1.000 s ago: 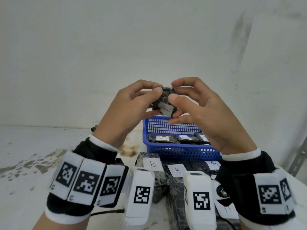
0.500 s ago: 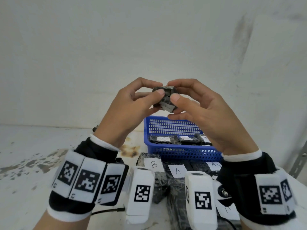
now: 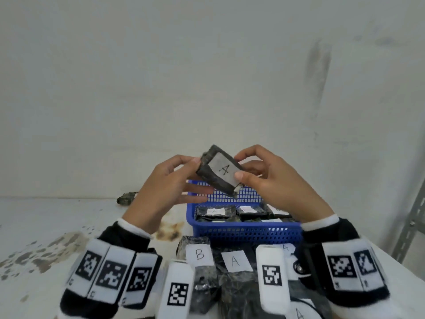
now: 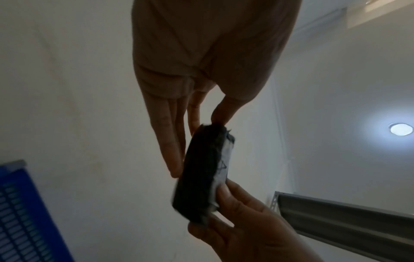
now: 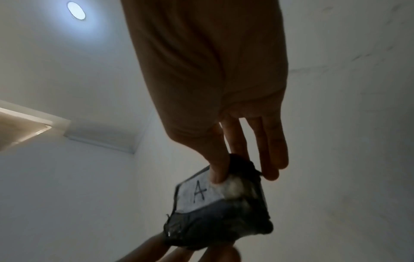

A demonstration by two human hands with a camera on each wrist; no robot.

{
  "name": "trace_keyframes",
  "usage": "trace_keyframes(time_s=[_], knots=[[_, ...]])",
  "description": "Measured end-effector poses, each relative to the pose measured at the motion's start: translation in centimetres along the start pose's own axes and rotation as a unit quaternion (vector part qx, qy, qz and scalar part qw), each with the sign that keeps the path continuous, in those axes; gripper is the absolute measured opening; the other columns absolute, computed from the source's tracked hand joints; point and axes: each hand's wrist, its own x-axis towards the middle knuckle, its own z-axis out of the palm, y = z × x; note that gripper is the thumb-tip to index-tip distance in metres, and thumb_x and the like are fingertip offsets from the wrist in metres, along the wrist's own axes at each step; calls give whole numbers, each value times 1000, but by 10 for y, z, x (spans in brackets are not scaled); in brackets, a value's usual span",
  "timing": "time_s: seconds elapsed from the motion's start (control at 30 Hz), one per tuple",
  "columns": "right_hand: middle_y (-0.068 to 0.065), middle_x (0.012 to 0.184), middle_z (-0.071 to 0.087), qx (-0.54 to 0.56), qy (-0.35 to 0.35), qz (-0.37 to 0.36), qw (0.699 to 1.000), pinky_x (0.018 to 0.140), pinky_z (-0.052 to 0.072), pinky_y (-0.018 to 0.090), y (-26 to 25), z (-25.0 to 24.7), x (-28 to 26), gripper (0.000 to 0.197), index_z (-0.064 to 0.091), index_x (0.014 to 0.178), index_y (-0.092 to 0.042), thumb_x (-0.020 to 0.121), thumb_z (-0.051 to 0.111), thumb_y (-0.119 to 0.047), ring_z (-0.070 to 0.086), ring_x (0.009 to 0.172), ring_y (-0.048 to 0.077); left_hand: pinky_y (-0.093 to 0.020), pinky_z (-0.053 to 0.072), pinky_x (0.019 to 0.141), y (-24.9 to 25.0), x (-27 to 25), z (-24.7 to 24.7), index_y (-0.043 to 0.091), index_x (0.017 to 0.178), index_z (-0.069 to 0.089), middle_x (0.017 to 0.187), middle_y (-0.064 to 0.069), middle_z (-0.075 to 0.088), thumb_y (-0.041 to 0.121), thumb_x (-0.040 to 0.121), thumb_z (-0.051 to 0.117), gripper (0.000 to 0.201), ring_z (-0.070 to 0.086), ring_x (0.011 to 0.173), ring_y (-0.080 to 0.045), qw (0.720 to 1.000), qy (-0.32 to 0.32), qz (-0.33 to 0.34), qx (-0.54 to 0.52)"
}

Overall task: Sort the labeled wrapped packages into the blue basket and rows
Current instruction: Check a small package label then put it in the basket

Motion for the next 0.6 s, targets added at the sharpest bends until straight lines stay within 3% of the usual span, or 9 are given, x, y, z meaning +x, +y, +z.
trace_keyframes(time_s=[0.1,0.17,0.27,0.37,0.43,0.5,0.6], knots=[[1,87,79,18,9,52,998,81,58,35,15,-13,25,7,62,105,-17,98,63,-17,73,81,25,-30,60,60,-1,27,-12,7,112,61,102,-11,72,28,98,52,26,73,85,-29,998,35,-31,50],[-1,80,78,5,16,86,996,65,58,24,31,-21,45,7,63,104,-14,97,64,-17,70,71,17,-34,59,66,-6,48,-23,7,113,59,103,-10,70,27,99,53,26,72,86,-28,993,47,-55,92],[1,77,72,-55,13,146,988,49,47,13,58,-27,78,8,63,101,-9,95,66,-13,63,52,6,-38,59,72,-24,78,-40,6,111,58,102,-11,69,24,98,54,22,71,81,-27,982,41,-96,156],[10,82,69,-134,-22,210,968,55,55,19,91,-27,111,4,63,91,-7,92,67,-8,64,58,14,-33,54,62,-51,105,-53,5,107,58,102,-15,67,19,98,54,17,66,68,-24,968,31,-145,202],[12,89,66,-176,-57,238,954,56,55,19,113,-25,130,7,63,86,-8,90,67,-4,62,64,15,-33,52,61,-69,119,-58,4,108,58,94,-14,67,17,98,54,17,62,65,-23,958,20,-174,227],[10,88,66,-222,-95,254,936,52,53,17,130,-23,146,7,65,90,-8,89,68,-2,60,62,12,-34,54,64,-85,130,-60,7,109,59,88,-8,65,19,97,54,18,63,66,-22,944,-7,-188,271],[6,87,70,-285,-167,255,909,65,55,21,151,-18,169,12,67,97,-11,89,70,-4,63,61,12,-30,56,68,-102,137,-56,19,115,56,102,-1,65,32,96,57,23,68,76,-18,927,-73,-191,314]])
